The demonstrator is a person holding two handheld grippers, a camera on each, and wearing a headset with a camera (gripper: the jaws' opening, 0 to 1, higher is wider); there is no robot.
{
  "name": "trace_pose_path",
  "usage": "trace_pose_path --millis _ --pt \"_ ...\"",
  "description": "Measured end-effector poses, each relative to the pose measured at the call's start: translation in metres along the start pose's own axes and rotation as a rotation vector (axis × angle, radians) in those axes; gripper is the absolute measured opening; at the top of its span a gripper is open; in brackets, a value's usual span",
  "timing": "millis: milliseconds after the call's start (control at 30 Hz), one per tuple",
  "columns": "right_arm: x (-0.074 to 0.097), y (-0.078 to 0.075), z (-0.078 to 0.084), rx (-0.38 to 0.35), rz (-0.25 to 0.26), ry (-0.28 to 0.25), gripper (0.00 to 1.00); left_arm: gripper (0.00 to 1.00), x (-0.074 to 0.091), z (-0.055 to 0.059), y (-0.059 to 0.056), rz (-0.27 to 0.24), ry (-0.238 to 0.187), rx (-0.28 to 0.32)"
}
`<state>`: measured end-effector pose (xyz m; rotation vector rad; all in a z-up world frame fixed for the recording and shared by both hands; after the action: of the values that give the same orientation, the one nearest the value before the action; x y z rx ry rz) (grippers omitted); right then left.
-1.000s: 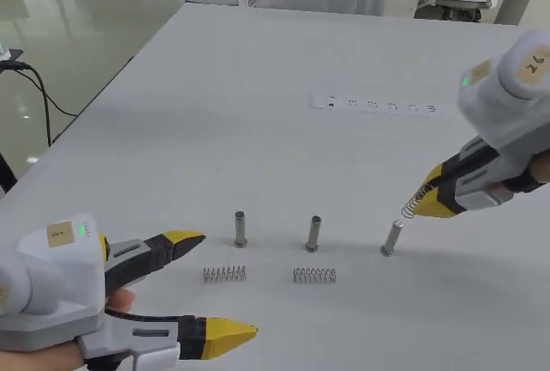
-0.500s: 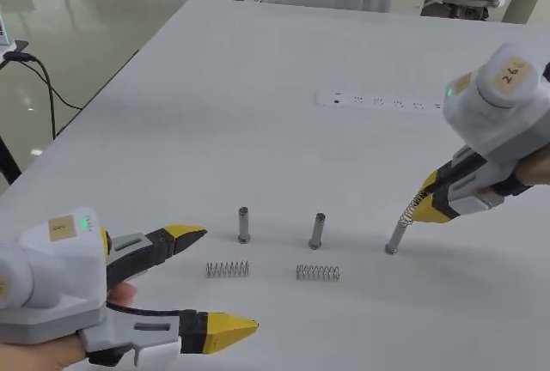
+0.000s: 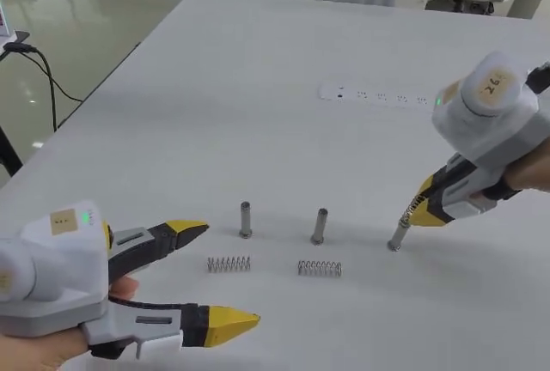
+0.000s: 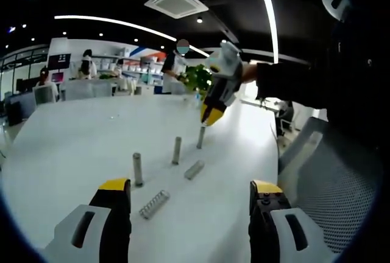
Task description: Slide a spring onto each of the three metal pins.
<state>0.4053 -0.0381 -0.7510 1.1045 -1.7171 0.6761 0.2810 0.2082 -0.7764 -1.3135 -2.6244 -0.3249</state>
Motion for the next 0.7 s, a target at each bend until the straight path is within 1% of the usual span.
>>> trace_pose_path --millis 233,700 --pt "-0.010 0.000 0.004 -0.002 0.004 0.020 0.08 0.75 0.000 0.001 0.001 0.001 0.002 0.000" --pt "-0.027 -0.002 0.009 -0.024 0.003 0.035 0.08 0.74 -0.001 0.001 0.000 0.002 0.005 0.001"
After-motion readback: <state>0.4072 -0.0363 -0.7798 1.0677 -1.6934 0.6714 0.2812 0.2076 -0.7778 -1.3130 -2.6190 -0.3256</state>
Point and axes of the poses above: the centre of the closed fingertips' face, and the gripper's own axes: x roughly backward along the fingers, y roughly to its left, z roughly out of its underside, the point moved 6 cm from there along x, roughly backward along the fingers, and after that the axes turned 15 degrees about -x, right-handed, at the moved point
